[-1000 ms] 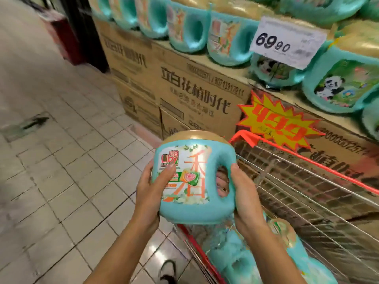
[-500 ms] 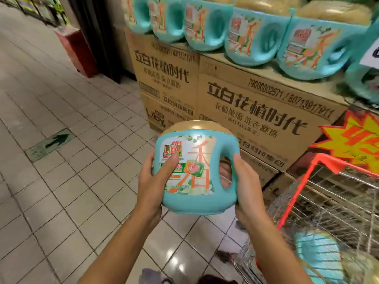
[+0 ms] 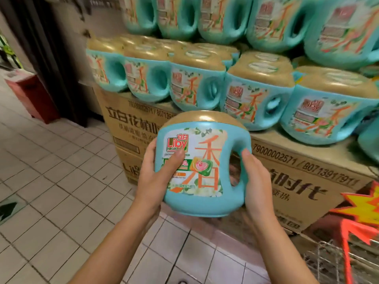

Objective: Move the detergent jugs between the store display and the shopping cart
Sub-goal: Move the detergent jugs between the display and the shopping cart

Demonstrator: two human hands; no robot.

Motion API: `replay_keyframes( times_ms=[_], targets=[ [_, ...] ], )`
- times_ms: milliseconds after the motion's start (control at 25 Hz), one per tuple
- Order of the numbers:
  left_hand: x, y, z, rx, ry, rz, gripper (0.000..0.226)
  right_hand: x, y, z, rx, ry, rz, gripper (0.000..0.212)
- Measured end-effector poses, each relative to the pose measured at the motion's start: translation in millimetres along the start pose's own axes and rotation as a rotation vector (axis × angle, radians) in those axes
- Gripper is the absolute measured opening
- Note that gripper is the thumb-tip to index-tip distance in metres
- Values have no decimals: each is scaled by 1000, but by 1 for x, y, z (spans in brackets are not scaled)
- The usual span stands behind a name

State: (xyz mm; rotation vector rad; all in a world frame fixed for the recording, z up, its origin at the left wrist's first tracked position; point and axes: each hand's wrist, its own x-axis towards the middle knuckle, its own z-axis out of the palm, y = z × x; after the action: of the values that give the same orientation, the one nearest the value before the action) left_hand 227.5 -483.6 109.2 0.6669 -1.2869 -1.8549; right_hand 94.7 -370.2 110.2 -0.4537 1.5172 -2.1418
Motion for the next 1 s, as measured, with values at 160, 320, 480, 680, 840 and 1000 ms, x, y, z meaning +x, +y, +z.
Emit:
replay_keyframes(
  times_ms=[160, 320, 480, 680, 840, 1000],
  targets=[
    [76, 51, 16, 116, -235, 139, 90, 59, -38, 33, -12, 11, -201, 23],
    [140, 92, 34, 166, -363, 205, 108, 106, -79, 62, -50, 44, -385, 22],
    [201, 125, 58, 160, -469, 276, 84, 148, -115, 84, -44, 126, -484, 27],
    [267, 151, 113, 102, -557, 350, 84, 199, -163, 93, -262, 407, -653, 19],
    [310, 143, 162, 160, -542, 384, 87, 229, -190, 69, -483, 274, -549, 52],
    [344, 125, 196, 260, -580, 391, 90, 252, -190, 48, -638, 262, -525, 84]
  ],
)
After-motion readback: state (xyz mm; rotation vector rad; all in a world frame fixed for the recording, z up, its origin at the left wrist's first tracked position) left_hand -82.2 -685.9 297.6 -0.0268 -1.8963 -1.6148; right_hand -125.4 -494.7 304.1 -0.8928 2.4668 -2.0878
